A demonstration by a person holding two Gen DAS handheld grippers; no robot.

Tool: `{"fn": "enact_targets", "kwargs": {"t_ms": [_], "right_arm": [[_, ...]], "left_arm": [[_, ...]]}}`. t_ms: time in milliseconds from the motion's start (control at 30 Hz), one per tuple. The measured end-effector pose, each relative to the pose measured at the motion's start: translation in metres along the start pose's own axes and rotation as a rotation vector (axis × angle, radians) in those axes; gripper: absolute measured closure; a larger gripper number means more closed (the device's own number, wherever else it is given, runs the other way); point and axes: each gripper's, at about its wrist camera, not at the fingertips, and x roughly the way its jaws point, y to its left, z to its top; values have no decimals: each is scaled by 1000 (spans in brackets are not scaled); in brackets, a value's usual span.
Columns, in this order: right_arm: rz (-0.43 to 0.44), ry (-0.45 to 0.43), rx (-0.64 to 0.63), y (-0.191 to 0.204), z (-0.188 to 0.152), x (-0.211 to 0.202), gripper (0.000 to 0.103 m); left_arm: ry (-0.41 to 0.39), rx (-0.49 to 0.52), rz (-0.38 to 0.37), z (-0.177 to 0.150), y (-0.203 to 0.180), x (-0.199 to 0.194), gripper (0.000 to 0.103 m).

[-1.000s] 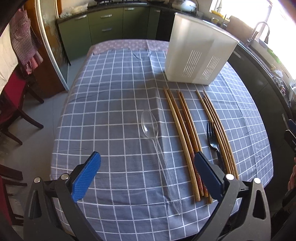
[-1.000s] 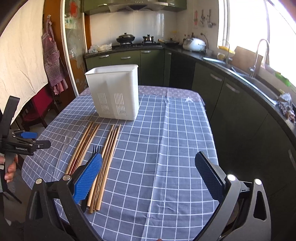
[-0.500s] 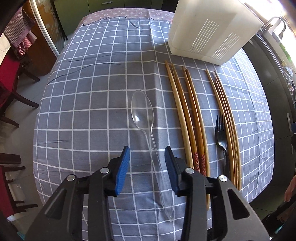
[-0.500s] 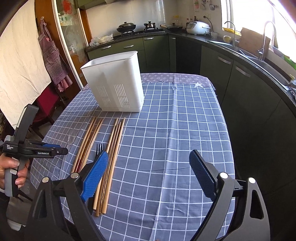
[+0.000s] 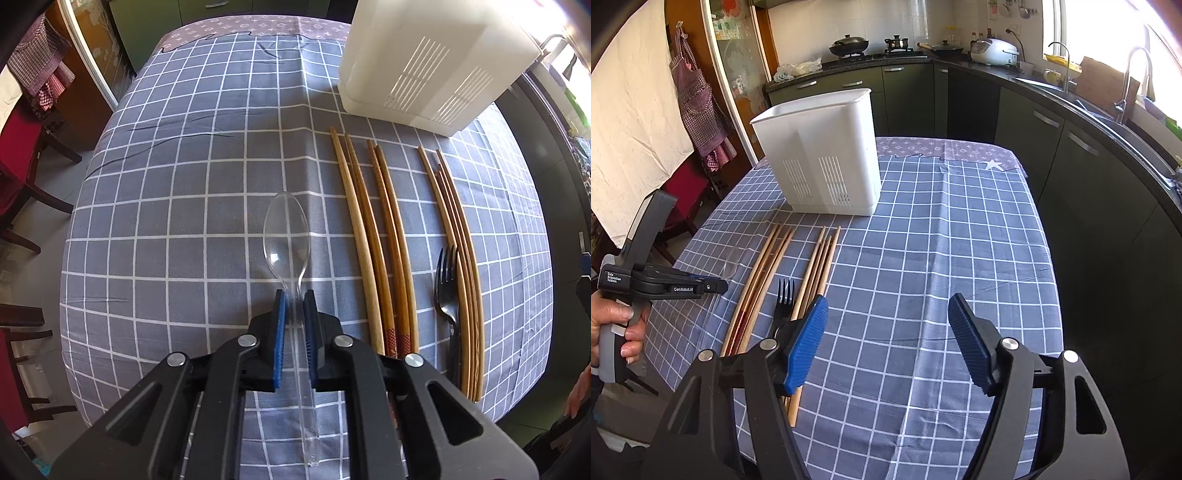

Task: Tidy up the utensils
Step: 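Grasp the clear plastic spoon with the left tool while the right tool grasps the black fork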

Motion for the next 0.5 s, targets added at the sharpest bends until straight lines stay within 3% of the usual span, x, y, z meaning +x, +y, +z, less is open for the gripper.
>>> {"fn": "enact_targets", "kwargs": {"t_ms": [100,267,367,500], "right_arm": [[69,72,-14,11,3,10,45],[167,251,-38,40,10,40,73],[188,342,-78,66,12,57,80],[180,441,-116,93,10,79,81]], "left_arm": [[-14,9,-4,-3,6,-5,95],[-65,38,4,-9,8,-22,95],[-90,50,5,-10,6,-30,94],[-118,73,13,-14,3,-37,94]]}}
